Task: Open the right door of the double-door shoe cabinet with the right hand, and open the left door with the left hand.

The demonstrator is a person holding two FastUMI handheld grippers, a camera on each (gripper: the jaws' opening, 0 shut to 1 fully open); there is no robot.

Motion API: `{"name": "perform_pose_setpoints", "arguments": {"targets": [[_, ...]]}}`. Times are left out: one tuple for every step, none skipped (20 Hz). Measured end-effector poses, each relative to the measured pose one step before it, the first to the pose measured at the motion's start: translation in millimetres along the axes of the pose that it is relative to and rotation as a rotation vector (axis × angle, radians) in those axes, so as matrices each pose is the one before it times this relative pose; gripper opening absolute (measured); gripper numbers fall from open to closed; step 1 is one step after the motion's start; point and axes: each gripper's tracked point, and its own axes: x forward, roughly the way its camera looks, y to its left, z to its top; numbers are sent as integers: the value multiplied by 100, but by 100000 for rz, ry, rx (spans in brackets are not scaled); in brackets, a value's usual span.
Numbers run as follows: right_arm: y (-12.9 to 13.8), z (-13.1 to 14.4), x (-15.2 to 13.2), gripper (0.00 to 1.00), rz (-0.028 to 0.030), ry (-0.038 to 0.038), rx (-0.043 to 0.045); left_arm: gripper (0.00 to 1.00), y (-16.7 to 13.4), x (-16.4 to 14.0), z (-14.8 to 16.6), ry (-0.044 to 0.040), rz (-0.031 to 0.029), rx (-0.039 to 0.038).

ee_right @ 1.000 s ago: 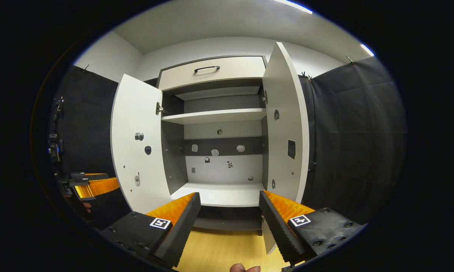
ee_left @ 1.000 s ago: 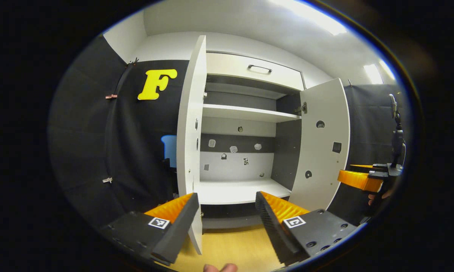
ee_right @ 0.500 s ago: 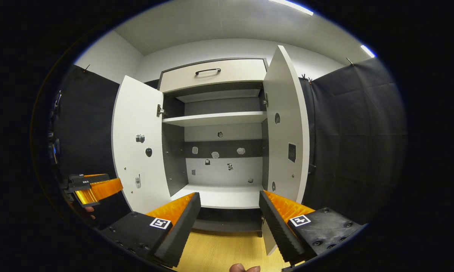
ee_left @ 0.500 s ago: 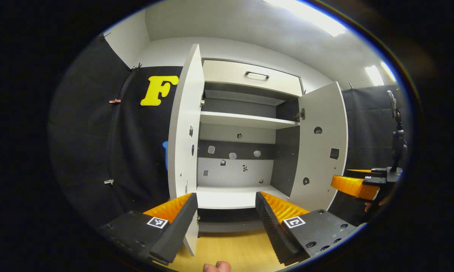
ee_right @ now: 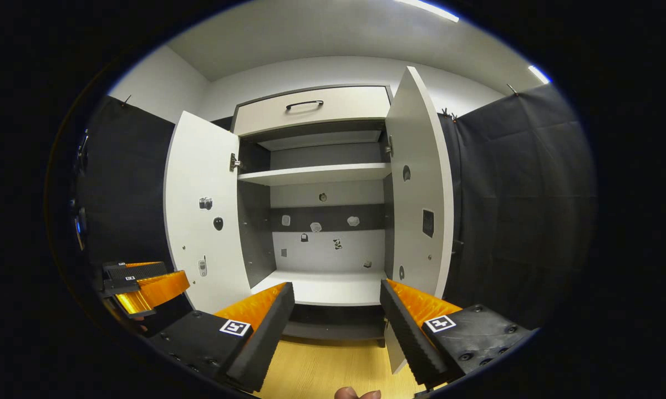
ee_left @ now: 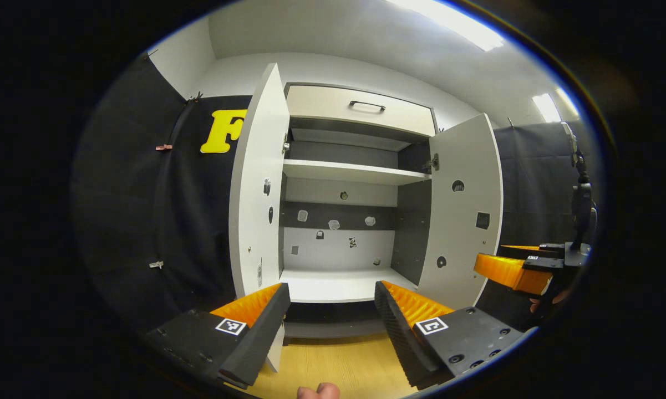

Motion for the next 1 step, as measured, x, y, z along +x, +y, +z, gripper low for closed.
{"name": "perform_pose_setpoints", "arguments": {"targets": [[-103, -41, -18, 98, -185, -68, -66, 95, 93, 27, 13, 53, 228, 110]]}}
